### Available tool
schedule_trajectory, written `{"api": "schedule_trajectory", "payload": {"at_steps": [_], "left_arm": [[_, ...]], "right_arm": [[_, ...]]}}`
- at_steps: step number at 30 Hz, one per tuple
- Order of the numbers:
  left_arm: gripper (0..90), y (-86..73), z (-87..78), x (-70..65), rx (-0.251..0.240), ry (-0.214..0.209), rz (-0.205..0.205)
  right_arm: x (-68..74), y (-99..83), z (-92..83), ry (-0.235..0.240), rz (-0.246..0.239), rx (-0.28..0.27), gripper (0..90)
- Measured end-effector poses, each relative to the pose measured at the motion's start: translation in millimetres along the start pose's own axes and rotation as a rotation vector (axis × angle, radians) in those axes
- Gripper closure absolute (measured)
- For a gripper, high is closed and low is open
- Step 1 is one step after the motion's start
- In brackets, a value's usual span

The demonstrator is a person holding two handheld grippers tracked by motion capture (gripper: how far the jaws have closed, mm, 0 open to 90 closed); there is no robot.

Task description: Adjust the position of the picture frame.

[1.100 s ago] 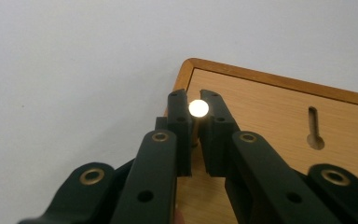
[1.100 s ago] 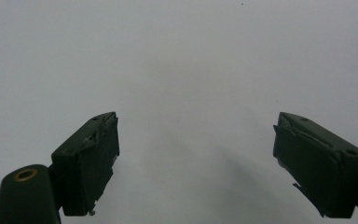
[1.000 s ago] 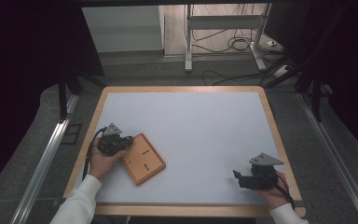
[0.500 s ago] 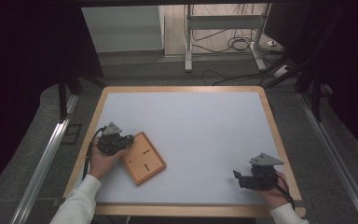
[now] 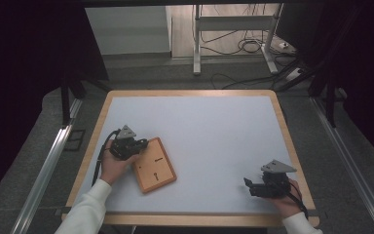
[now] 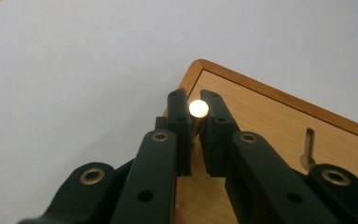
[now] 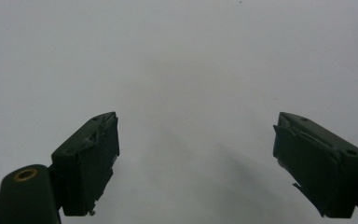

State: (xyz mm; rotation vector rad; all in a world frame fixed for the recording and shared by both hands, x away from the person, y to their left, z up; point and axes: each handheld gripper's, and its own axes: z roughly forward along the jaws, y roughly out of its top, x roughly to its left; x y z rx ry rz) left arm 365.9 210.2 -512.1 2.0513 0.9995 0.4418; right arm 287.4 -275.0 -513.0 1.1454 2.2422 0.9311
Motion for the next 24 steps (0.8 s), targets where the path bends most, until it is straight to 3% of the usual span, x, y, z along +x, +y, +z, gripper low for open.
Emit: {"api": "schedule_trajectory", "payload": {"at_steps": [17,24], "left_arm": [[83.4,36.4,32.2,-27.6,0.006,-0.072,0.073],[83.4,46.3,44.4,-37.0,0.013,-0.100,0.083]], "right_arm": [[-1.8,-1.0,0.3,0.009,-0.002,-0.005,14.6],[-1.3,-0.9,-0.2,0.013,-0.009,-0.010,14.6]]}}
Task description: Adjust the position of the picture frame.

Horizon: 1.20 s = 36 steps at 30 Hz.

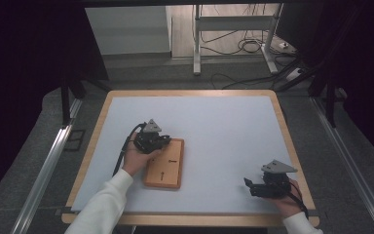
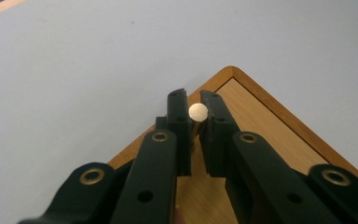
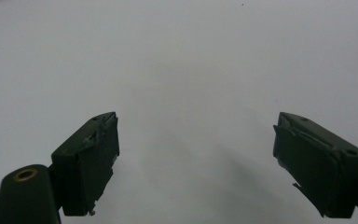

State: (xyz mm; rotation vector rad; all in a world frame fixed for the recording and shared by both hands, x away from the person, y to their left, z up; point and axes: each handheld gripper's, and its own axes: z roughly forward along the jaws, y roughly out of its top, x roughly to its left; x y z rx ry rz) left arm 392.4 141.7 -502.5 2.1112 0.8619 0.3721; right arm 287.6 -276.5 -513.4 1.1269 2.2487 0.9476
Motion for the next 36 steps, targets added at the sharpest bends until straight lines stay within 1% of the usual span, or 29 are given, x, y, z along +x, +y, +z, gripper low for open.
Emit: {"api": "schedule_trajectory", "payload": {"at_steps": [1,7,8,11,12,14,17,21,22,23,24,25,26,29,31,32,33,36], "left_arm": [[83.4,1.9,4.1,-1.7,0.002,-0.008,-0.001],[83.5,7.2,13.9,-5.4,0.017,-0.026,0.000],[83.5,10.5,18.2,-8.1,0.024,-0.033,0.006],[83.5,13.3,22.7,-10.6,0.032,-0.040,0.013],[83.5,14.7,26.6,-12.2,0.039,-0.046,0.006],[83.4,15.0,28.1,-12.4,0.045,-0.043,0.008],[83.2,12.6,34.4,-12.2,0.068,-0.035,0.016],[81.8,10.8,34.0,-12.4,0.050,-0.034,0.014],[76.9,11.0,30.8,-11.9,0.036,-0.053,0.011],[67.8,11.0,30.8,-11.9,0.036,-0.053,0.011],[61.4,10.5,25.8,-13.8,0.040,-0.023,0.026],[59.4,9.0,21.8,-15.3,0.039,-0.002,0.043],[56.3,6.9,17.6,-15.9,0.035,0.010,0.054],[47.1,0.5,3.7,-15.1,0.027,0.017,0.041],[41.3,-4.2,-5.9,-13.9,0.018,0.009,0.030],[40.0,-4.2,-5.9,-13.9,0.018,0.009,0.030],[38.8,-9.7,-15.3,-12.1,0.017,0.004,0.027],[36.7,-15.9,-23.9,-10.4,0.013,0.004,0.019]], "right_arm": [[0.1,-0.2,0.4,-0.001,-0.001,0.001,14.6],[0.1,-0.5,1.0,-0.001,-0.001,0.004,14.6],[0.1,-0.4,1.2,0.000,-0.002,0.006,14.6],[0.4,-0.5,1.4,0.000,-0.002,0.006,14.6],[0.4,-0.7,1.2,0.000,-0.003,0.006,14.6],[0.4,-0.8,1.1,-0.001,-0.004,0.007,14.6],[0.4,-1.3,1.4,-0.001,-0.008,0.010,14.6],[1.6,-1.4,1.4,0.000,-0.009,0.013,14.6],[1.8,-1.5,1.4,-0.001,-0.010,0.016,14.6],[1.9,-1.6,1.8,-0.002,-0.011,0.015,14.6],[2.0,-1.6,1.8,-0.002,-0.011,0.016,14.6],[2.2,-1.6,1.5,-0.001,-0.011,0.017,14.6],[2.3,-1.7,1.5,-0.002,-0.011,0.016,14.6],[2.4,-2.2,1.4,-0.004,-0.012,0.018,14.6],[2.5,-2.3,1.6,-0.005,-0.013,0.021,14.6],[2.5,-2.3,1.6,-0.005,-0.013,0.021,14.6],[2.8,-2.1,1.3,-0.006,-0.016,0.020,14.6],[3.1,-1.8,0.8,-0.007,-0.017,0.017,14.6]]}}
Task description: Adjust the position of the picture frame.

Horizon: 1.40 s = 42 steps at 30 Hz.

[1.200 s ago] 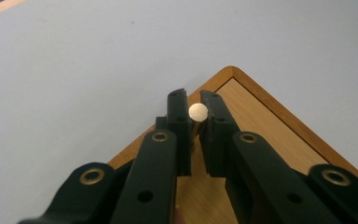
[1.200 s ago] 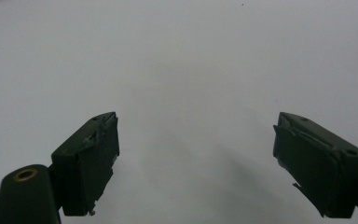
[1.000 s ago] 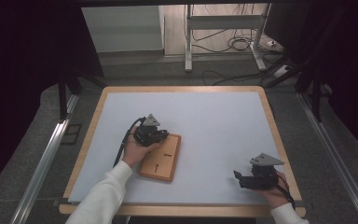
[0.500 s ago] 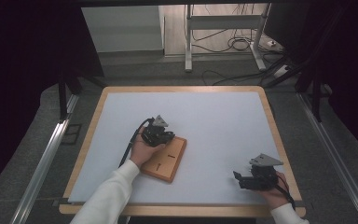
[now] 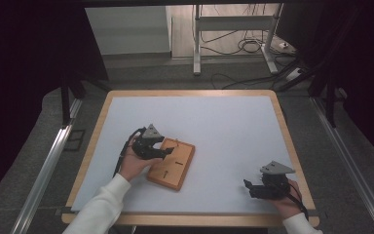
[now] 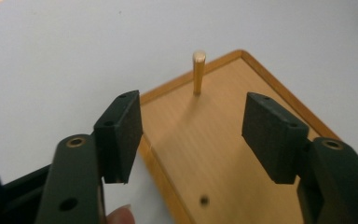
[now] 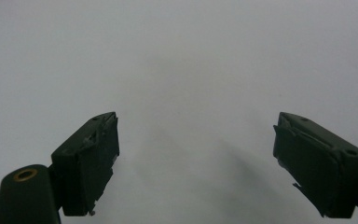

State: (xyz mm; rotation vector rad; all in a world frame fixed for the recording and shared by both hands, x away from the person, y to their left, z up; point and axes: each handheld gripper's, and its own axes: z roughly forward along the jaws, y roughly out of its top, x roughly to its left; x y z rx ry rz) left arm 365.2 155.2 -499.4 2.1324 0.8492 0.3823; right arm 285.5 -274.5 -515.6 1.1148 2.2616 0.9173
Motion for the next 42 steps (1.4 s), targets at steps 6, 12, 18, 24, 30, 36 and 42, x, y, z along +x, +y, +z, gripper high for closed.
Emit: {"api": "schedule_trajectory", "payload": {"at_steps": [6,12,18,24,30,36,42], "left_arm": [[42.0,-25.6,-25.7,4.9,0.006,0.033,-0.006],[76.5,-46.9,-38.3,7.7,0.058,-0.009,0.001],[89.9,-60.6,-44.8,9.1,0.098,-0.040,-0.016],[90.0,-70.4,-50.5,5.5,0.102,-0.034,-0.023],[90.0,-79.9,-50.3,0.4,0.125,-0.046,-0.023],[90.0,-78.6,-44.0,-5.6,0.150,-0.066,-0.008],[90.0,-78.5,-39.5,-9.8,0.170,-0.068,0.003]], "right_arm": [[0.1,0.1,-0.1,0.000,-0.002,0.003,14.6],[0.5,0.3,-0.1,-0.003,-0.003,0.002,14.6],[1.2,0.2,0.5,-0.002,-0.006,0.004,14.6],[1.6,0.3,0.7,-0.005,-0.008,0.004,14.6],[1.6,0.2,1.1,-0.004,-0.008,0.005,14.6],[2.1,0.5,0.7,-0.004,-0.010,0.007,14.6],[1.6,0.7,-0.3,-0.015,-0.012,-0.007,14.6]]}}
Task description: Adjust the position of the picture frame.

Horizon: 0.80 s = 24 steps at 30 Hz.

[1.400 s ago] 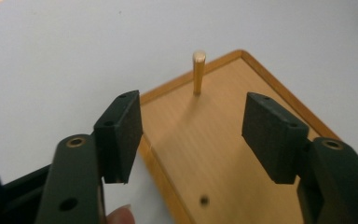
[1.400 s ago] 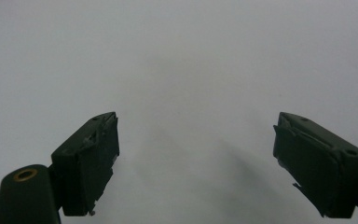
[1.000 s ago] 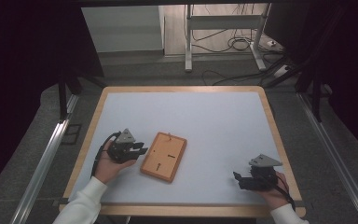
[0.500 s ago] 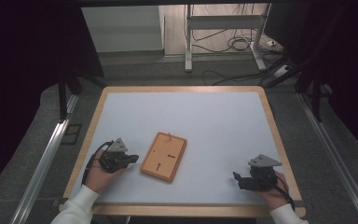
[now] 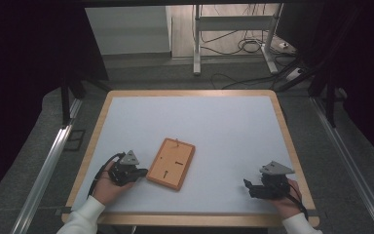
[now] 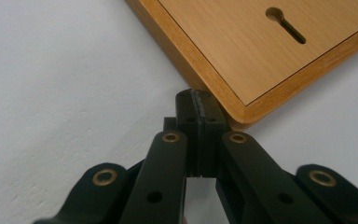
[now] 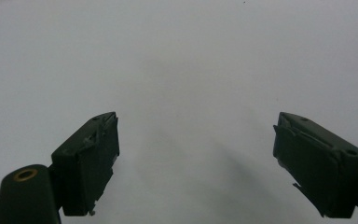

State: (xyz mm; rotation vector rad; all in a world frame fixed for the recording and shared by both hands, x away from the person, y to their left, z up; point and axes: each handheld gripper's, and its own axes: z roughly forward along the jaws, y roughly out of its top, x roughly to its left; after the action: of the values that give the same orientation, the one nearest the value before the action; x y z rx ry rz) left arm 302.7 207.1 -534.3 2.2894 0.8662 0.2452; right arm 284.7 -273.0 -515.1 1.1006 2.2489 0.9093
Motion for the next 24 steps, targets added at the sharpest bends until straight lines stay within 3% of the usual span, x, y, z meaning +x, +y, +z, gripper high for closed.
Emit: {"api": "schedule_trajectory", "payload": {"at_steps": [12,24], "left_arm": [[90.0,-0.7,0.5,-0.5,-0.004,-0.004,-0.022],[90.0,9.1,8.4,-17.3,0.008,-0.020,0.032]], "right_arm": [[0.2,-0.1,1.0,0.002,-0.002,0.007,14.6],[0.2,0.0,1.5,0.004,-0.003,0.010,14.6]]}}
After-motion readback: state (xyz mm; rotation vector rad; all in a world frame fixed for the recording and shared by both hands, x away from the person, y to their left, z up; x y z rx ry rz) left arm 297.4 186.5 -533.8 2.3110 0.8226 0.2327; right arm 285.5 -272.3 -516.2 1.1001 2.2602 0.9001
